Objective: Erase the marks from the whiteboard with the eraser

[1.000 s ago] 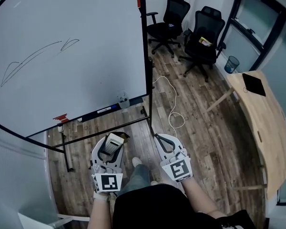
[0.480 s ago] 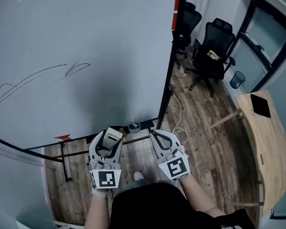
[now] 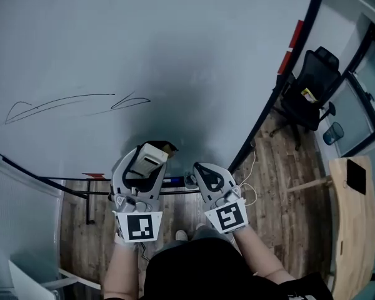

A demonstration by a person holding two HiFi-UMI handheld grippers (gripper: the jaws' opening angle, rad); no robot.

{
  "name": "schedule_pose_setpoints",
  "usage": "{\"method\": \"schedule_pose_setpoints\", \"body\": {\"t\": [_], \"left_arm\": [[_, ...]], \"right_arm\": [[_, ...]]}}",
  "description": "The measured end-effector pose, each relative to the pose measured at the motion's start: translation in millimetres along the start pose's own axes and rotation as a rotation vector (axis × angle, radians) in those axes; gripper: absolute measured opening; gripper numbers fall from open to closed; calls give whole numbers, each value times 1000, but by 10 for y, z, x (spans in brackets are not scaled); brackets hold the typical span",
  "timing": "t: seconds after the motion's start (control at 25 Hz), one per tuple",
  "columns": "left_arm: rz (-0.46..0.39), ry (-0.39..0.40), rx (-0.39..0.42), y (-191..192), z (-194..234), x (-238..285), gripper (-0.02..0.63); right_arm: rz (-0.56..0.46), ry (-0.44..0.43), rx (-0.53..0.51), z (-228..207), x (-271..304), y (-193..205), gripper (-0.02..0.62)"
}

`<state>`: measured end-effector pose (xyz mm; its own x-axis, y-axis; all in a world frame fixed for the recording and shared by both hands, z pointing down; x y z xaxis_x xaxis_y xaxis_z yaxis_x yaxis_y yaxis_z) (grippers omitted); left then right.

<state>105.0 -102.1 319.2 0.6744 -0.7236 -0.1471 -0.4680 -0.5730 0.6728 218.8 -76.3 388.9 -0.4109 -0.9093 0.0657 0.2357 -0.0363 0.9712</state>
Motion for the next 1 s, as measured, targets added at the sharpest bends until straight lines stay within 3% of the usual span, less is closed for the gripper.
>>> {"method": "schedule_pose_setpoints", "body": {"t": [0.48,0.88,1.0], "left_arm": [[-22,-214,143,-602,535,554,262],[-45,-267,112,-595,639,765,262],[-78,-262,70,-400,770,646,262]], "right_arm": [[-72,-248,-15,-135,215,-170,28],[-96,-383,3,-20,290,-103,28],[-96,-389,2,196,456,-124,28]]}}
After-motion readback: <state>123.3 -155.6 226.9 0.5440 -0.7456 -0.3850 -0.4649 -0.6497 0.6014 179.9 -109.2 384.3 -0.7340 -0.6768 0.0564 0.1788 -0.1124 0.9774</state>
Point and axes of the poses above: the fingertips, and each gripper's own axes: x forward along the fingers, z to its left, y out of its underside, the point moved 3 cm from there along -x, backward along the fingers, and after that the axes turned 9 degrees about x, right-handed, at the moved point
